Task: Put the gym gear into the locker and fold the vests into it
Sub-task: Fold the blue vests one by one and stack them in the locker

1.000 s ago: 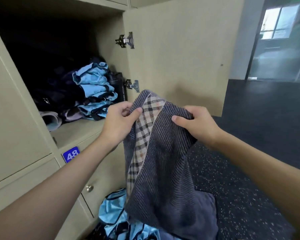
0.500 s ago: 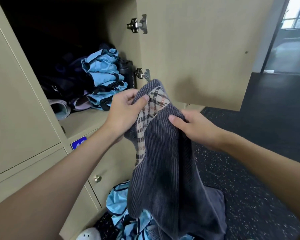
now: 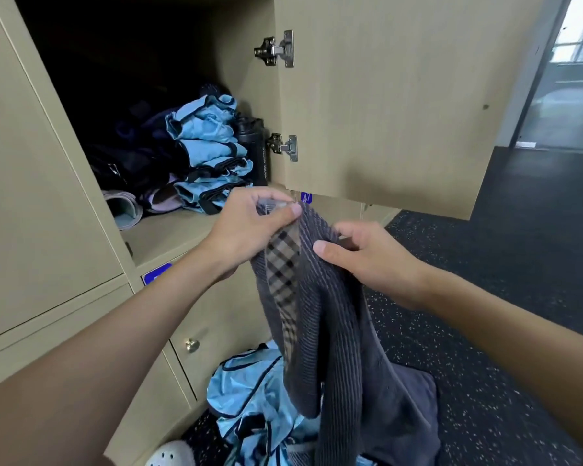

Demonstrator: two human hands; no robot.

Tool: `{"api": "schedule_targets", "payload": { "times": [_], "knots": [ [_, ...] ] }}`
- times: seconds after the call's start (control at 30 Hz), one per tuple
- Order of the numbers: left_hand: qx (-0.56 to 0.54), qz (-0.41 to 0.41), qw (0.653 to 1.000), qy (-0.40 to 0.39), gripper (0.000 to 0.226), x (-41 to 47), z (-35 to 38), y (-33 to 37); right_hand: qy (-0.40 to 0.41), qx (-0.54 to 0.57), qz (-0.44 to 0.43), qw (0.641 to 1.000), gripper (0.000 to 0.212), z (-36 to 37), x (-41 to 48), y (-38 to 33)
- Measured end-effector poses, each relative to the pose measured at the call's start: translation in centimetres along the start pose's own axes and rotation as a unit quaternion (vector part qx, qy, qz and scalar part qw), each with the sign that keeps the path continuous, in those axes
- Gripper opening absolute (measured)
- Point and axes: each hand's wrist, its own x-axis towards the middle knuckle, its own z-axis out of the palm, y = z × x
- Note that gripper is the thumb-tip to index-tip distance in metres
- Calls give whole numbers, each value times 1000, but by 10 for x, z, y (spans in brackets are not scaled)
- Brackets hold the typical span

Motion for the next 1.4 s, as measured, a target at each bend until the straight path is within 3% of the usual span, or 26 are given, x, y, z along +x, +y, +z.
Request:
{"api": "schedule_targets", "payload": {
  "times": [0.13, 0.2, 0.23, 0.3, 0.37, 0.43, 0.5, 0.6, 0.67, 0.73, 0.8, 0.9, 1.0, 1.07, 1.13, 1.33, 1.4],
  "knots": [
    [57, -18, 986, 154, 19, 10, -16, -12, -54, -56, 57, 995, 26, -8, -4, 4],
    [108, -33, 982, 154, 13, 11, -21, -20, -41, -61, 61, 995, 23, -11, -6, 6],
    [167, -26, 978, 121, 3, 9, -20, -20, -31, -54, 58, 996, 20, -12, -6, 6],
    [232, 13, 972, -21, 28, 1, -12, -16, -25, -41, 46, 998, 18, -10, -5, 2],
    [148, -1, 974, -170, 42, -7, 1, -7, -31, -31, 36, 998, 18, -8, -5, -2],
    [71, -16, 972, -224, 27, -9, 7, -6, -33, -22, 32, 999, 16, -7, -5, -5],
    [72, 7, 980, -188, 13, -6, 6, -4, -35, -7, 37, 999, 17, -9, -5, -6],
    [123, 43, 990, -60, 16, 3, 1, -3, -44, 13, 59, 997, 21, -14, -6, -2],
    [152, 47, 986, 48, 18, 7, -5, -7, -73, -41, 75, 994, 26, -19, -7, 0],
    [172, 28, 980, 98, 17, 12, -10, -15, -81, -90, 79, 990, 30, -21, -9, 1],
    [196, 16, 978, 67, 7, 10, -9, -23, -50, -86, 62, 993, 27, -20, -10, -2],
    [239, 37, 970, -16, 36, -3, 8, -24, 15, -9, 41, 999, 19, -18, -8, -8],
    [125, 22, 986, -106, 33, -18, 23, -12, 66, 69, 46, 994, 17, -20, -7, -12],
    [41, -19, 978, -204, 31, -27, 29, -11, 79, 87, 42, 992, 20, -22, -8, -12],
    [33, -54, 966, -249, 29, -33, 34, -14, 85, 94, 38, 991, 22, -23, -10, -12],
    [54, -29, 984, -167, 17, -42, 50, -25, 122, 120, 44, 984, 23, -34, -11, -9],
    [53, -20, 991, -118, 18, -39, 48, -24, 152, 35, 46, 987, 23, -41, -13, -10]
  ]
}}
